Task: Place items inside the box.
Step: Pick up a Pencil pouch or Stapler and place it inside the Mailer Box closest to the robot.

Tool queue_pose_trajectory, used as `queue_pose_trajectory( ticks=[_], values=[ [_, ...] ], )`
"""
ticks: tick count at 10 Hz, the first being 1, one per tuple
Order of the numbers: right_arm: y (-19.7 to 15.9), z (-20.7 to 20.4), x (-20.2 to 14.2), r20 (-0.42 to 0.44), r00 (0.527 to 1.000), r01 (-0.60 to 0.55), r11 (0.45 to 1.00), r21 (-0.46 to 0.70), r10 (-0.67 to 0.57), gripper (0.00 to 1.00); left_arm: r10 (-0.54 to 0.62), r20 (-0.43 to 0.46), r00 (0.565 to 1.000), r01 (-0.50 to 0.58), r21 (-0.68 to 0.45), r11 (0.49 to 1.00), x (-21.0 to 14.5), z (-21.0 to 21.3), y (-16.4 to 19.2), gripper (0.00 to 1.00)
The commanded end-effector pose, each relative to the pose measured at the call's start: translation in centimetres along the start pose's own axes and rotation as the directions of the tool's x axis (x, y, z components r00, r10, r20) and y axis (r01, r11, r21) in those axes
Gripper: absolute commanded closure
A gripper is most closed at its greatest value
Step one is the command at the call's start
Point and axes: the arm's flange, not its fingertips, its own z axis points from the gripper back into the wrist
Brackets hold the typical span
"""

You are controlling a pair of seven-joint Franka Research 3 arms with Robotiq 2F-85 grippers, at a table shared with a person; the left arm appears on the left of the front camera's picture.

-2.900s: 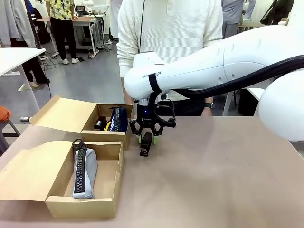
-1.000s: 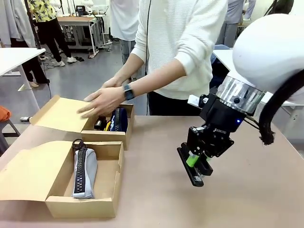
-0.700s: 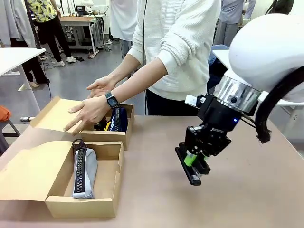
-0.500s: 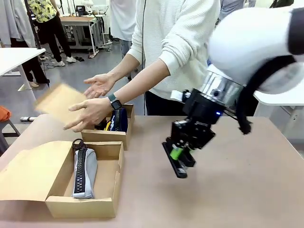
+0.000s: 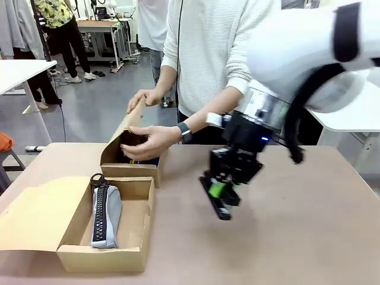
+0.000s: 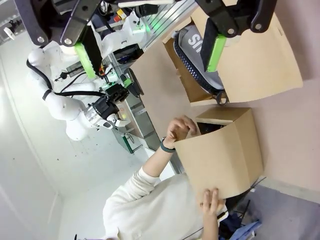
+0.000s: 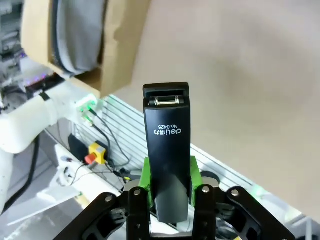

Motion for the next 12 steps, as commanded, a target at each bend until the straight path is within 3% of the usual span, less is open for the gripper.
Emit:
queue_pose_trajectory(
  ticks=[1,4,5,8,11,12],
  values=[
    [-4.7,1.0,-5.8,0.1,0.995,0.009,0.996,0.087,-0.018,0.68,-0.018,0.015,1.0,0.018,-0.017,1.0,0.1,0.0,-0.2,0.0],
    [-6.5,1.0,-5.9,0.111,0.991,0.062,0.988,0.144,-0.078,0.68,-0.018,0.015,1.0,0.018,-0.017,1.0,0.1,0.0,-0.2,0.0],
    [-6.8,0.8,-6.4,0.074,0.995,0.062,0.995,0.08,-0.068,0.68,-0.018,0.015,1.0,0.018,-0.017,1.0,0.1,0.0,-0.2,0.0],
    [-6.8,0.9,-6.7,0.083,0.994,0.067,0.994,0.091,-0.075,0.68,-0.018,0.015,1.0,0.018,-0.017,1.0,0.1,0.0,-0.2,0.0],
    [-2.2,0.0,-1.2,-0.015,0.996,0.089,0.995,-0.033,-0.09,0.68,-0.018,0.015,1.0,0.018,-0.017,1.0,0.1,0.0,-0.2,0.0],
    [-2.7,0.1,-1.2,-0.011,0.995,0.101,0.995,-0.004,-0.101,0.68,-0.018,0.015,1.0,0.018,-0.017,1.0,0.1,0.0,-0.2,0.0]
  ],
)
